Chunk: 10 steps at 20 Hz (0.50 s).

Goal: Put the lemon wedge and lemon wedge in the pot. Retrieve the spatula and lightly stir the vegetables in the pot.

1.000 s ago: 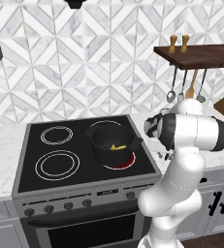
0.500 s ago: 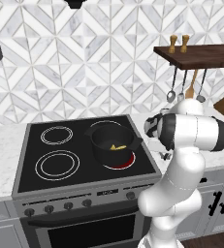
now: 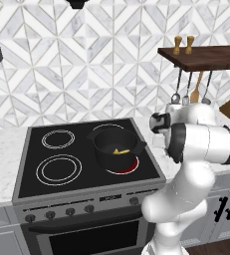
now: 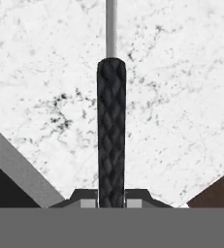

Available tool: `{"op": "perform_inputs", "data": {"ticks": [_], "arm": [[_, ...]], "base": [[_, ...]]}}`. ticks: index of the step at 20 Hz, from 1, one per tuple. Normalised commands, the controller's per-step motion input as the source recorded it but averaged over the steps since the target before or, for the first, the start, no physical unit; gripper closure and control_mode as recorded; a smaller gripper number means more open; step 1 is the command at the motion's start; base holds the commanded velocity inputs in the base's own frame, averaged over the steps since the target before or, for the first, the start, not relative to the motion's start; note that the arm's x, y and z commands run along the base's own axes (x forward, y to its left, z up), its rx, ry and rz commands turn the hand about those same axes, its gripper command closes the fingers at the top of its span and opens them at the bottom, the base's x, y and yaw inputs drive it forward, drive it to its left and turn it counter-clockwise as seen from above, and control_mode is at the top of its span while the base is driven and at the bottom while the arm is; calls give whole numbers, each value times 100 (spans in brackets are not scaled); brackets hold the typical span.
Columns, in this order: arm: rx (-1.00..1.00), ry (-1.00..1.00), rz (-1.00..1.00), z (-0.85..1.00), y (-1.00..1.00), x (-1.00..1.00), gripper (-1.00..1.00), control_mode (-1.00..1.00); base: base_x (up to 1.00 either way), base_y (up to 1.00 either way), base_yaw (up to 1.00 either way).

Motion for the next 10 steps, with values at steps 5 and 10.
{"op": "perform_inputs", "data": {"ticks": [5, 10], "arm": [[0, -19, 6, 96, 21, -22, 100, -100], [0, -22, 10, 93, 31, -21, 100, -100]], "base": [[0, 0, 0], [0, 0, 0]]}}
